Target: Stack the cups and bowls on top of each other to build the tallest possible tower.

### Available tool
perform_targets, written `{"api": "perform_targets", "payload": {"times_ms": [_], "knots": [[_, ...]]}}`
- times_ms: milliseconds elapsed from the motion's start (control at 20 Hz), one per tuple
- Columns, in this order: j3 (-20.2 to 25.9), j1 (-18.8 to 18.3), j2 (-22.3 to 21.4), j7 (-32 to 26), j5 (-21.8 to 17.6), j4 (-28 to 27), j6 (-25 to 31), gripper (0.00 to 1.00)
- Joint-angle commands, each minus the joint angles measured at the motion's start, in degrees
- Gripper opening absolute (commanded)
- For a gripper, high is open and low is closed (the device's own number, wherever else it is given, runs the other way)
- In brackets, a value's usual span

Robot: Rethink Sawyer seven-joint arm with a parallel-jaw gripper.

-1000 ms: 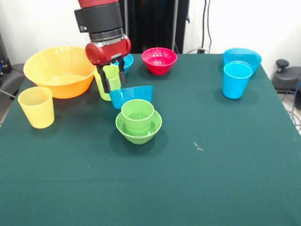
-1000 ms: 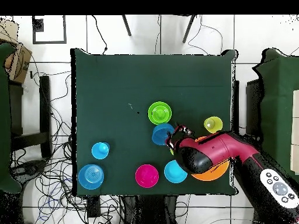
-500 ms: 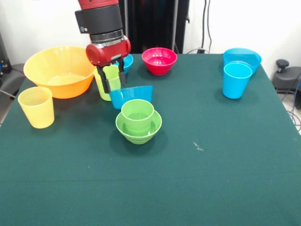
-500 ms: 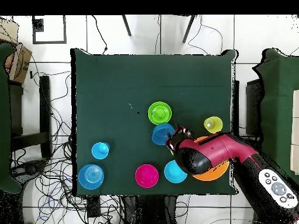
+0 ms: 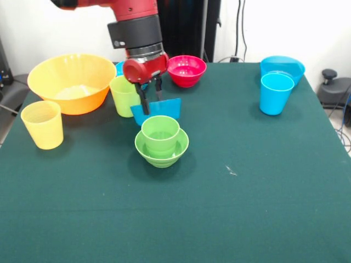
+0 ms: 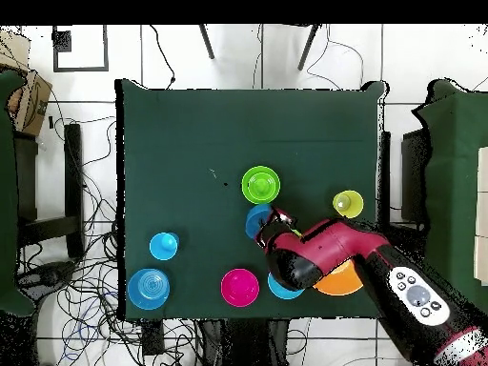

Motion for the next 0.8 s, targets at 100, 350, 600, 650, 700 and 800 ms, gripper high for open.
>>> {"api": "perform_targets", "payload": {"times_ms": [100, 350, 600, 650, 700, 800], "knots": [[-8.8, 6.4, -0.5, 10.4, -6.1, -4.1, -4.8, 1.0], [-11.3, 7.9, -0.6, 9.4, -5.3, -4.9, -6.8, 1.0], [-13.3, 8.8, -0.3, 7.9, -4.4, -5.6, -8.2, 1.0], [-13.4, 8.6, -0.2, 7.8, -3.4, -5.7, -8.2, 1.0], [-13.4, 8.2, 0.0, 7.9, -2.5, -5.6, -8.3, 1.0], [-13.7, 8.5, 0.0, 7.6, -2.0, -5.9, -8.0, 1.0]]}}
